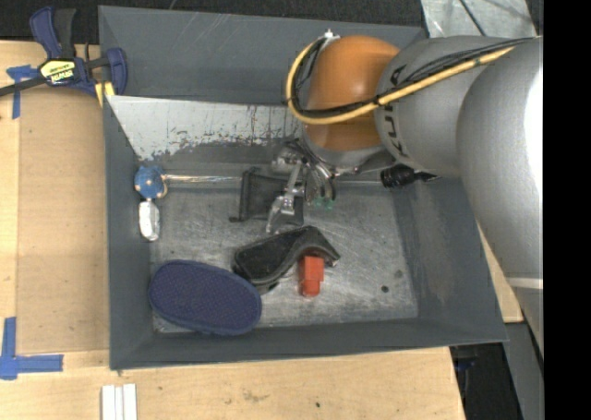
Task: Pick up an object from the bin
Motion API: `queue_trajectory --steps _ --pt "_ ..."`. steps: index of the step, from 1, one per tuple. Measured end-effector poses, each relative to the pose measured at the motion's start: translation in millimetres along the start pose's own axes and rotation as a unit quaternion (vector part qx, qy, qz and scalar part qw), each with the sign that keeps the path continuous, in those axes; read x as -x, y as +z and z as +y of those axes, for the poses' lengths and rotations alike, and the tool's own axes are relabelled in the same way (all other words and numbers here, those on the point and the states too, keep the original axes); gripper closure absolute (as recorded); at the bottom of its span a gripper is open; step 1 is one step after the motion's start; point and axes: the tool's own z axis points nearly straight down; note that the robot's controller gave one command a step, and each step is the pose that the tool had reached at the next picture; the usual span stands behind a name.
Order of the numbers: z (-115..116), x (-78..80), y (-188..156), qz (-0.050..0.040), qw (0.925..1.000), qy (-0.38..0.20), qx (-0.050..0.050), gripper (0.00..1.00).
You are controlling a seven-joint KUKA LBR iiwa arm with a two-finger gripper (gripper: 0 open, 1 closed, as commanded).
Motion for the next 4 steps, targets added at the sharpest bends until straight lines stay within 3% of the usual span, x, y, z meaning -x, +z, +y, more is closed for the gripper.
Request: queue_trajectory --steps 1,2,3,4 --pt "-0.2 -0.4 0.3 0.0004 1.0000 0.000 0.000 1.00" --pt "-0.1 0.0 0.0 0.0000 1.0000 0.000 0.000 0.00" --pt "-2.8 6.0 28.8 0.0030 0.9999 0.016 0.000 0.00" --pt "-3.2 12.3 25.4 -0.0120 0.9998 0.017 0.003 1.00"
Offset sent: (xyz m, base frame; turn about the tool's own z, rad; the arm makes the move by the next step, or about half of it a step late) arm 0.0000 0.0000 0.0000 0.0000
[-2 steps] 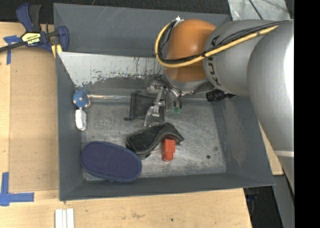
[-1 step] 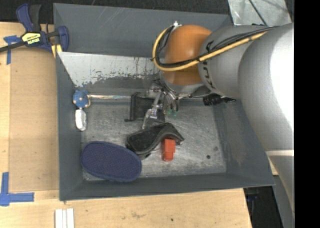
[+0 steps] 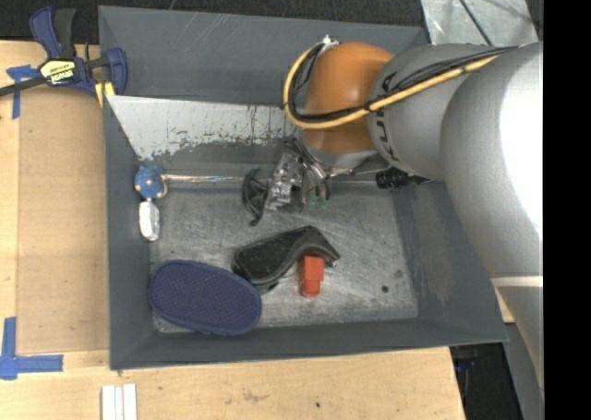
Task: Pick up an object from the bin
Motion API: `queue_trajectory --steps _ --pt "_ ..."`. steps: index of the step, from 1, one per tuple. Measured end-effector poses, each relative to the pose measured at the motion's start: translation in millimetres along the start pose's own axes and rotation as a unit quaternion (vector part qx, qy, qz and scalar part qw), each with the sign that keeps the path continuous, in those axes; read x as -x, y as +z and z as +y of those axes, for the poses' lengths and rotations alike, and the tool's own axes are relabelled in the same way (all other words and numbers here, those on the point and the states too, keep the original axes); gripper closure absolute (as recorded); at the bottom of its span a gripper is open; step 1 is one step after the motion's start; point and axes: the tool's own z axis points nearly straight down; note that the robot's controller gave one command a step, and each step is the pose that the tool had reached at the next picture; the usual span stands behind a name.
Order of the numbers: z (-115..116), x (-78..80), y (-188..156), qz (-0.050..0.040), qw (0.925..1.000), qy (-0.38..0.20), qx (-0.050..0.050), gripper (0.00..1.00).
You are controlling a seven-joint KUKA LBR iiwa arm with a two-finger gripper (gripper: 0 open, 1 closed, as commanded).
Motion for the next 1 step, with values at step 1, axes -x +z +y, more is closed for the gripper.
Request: queue_trajectory --steps 1 --pt "-3.1 -9.0 -180.9 0.0086 1.0000 -0.003 -0.002 1.00"
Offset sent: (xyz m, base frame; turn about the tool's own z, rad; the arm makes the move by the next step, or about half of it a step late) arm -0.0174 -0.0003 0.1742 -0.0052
